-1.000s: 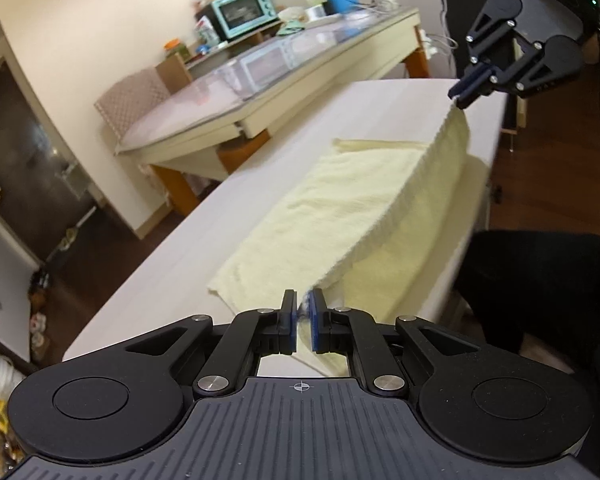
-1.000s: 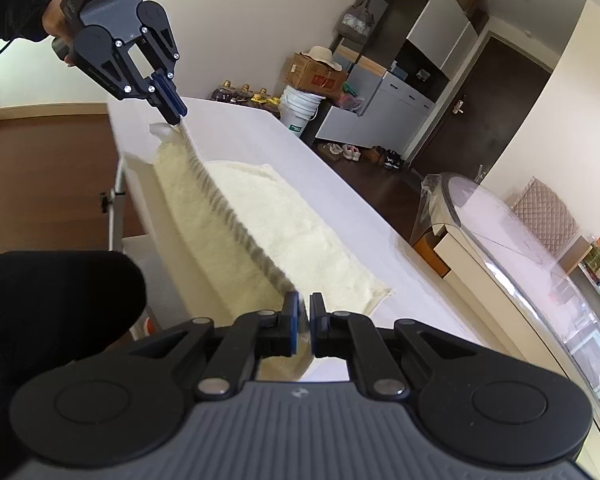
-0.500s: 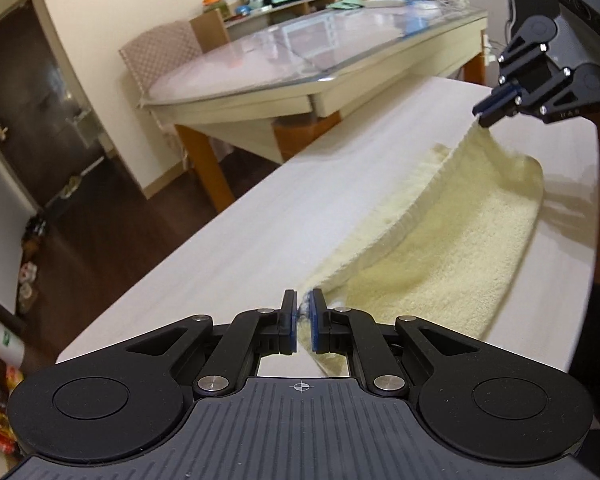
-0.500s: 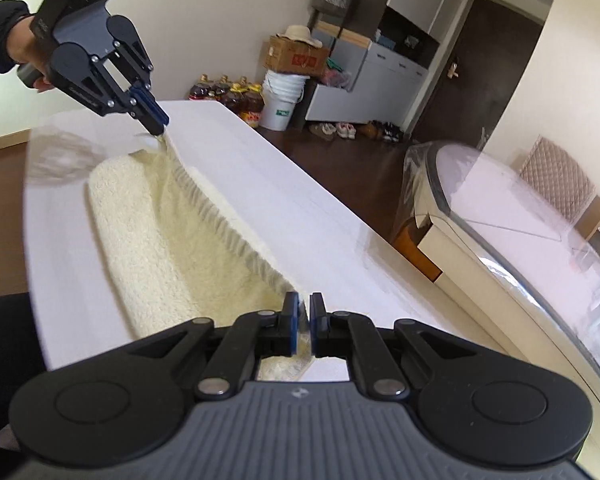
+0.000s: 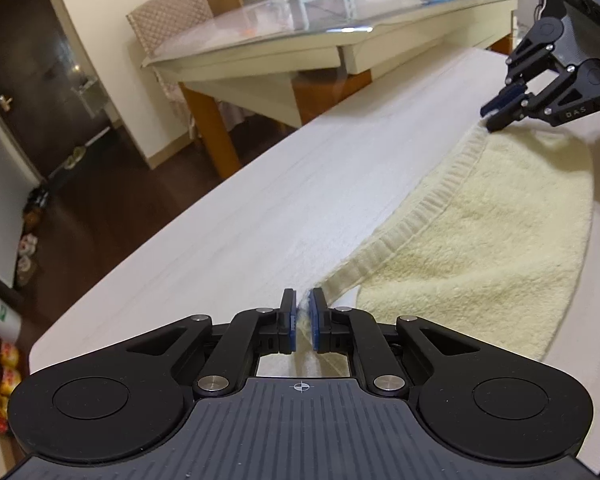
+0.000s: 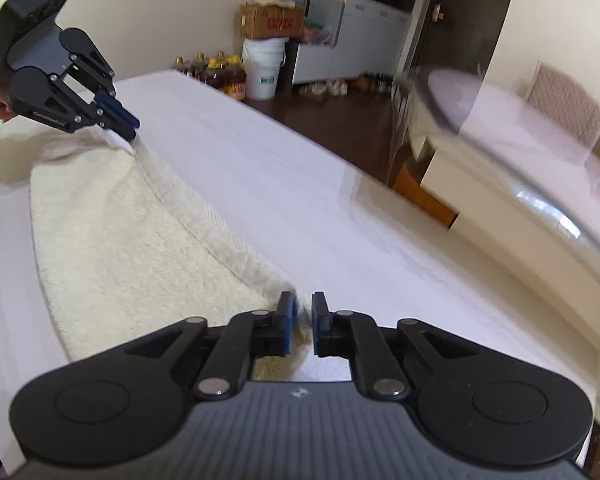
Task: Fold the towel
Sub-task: 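Lower the towel onto the table and open both tools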
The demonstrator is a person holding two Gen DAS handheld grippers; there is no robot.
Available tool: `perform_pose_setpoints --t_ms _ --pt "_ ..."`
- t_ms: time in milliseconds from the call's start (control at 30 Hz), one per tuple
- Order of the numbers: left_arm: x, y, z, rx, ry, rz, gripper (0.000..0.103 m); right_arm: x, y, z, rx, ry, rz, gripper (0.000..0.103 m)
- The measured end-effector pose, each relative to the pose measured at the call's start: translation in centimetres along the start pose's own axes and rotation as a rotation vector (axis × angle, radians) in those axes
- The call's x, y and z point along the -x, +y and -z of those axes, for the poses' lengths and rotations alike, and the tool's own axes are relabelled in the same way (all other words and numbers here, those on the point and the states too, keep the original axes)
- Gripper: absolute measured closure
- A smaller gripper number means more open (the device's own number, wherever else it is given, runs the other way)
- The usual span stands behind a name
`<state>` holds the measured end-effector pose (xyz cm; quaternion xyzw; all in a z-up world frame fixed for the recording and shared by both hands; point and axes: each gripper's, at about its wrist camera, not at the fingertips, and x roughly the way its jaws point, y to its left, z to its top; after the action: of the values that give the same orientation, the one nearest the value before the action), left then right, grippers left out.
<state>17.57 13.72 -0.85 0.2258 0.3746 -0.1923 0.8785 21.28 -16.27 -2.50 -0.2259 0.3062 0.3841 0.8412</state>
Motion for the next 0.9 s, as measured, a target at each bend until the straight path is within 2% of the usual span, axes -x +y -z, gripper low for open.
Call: perform_pose_setpoints --t_ms 100,233,300,367,500,633,700,767,833,900 --pt "0.0 0.3 0.2 0.023 -0.002 -0.024 0.083 0.4 -0.3 0.2 -0.015 -0.02 0.015 0.076" --pt "0.6 0.9 0.7 0.076 -0.025 -0.036 0.077 1.4 -0.7 0.3 -0.053 -0.063 0.02 0.075" --pt "0.6 1.1 0.8 0.092 -0.02 -0.047 0.069 1.8 -0.8 0.4 -0.067 -0.079 0.031 0.072" --pt "0.0 1.3 0.7 0.102 -0.017 -0.059 0.063 1.6 -0.8 0.5 -0.068 -0.073 0.04 0.068" --pt "-0.2 1.3 0.6 0.102 -0.018 -0.083 0.056 0.6 -0.9 0.4 -0.066 -0.062 0.065 0.067" --pt "0.3 1.2 0.7 0.104 -0.022 -0.112 0.056 0.2 -1.1 0.3 -0.062 -0.074 0.11 0.062" --pt "0.7 1.4 0.8 0.116 -0.029 -0.12 0.057 1.1 -1.0 0.1 -0.079 -0.1 0.111 0.062" --pt "1.5 1.7 1.2 0.132 -0.038 -0.134 0.054 2.2 -0.8 -0.1 -0.097 -0.127 0.107 0.06" --pt "2.4 1.8 1.7 0.149 -0.048 -0.14 0.053 3.4 -0.2 -0.3 -0.102 -0.151 0.092 0.057" --pt "3.2 1.6 2.1 0.162 -0.057 -0.129 0.053 4.6 0.9 -0.2 -0.121 -0.169 0.061 0.047"
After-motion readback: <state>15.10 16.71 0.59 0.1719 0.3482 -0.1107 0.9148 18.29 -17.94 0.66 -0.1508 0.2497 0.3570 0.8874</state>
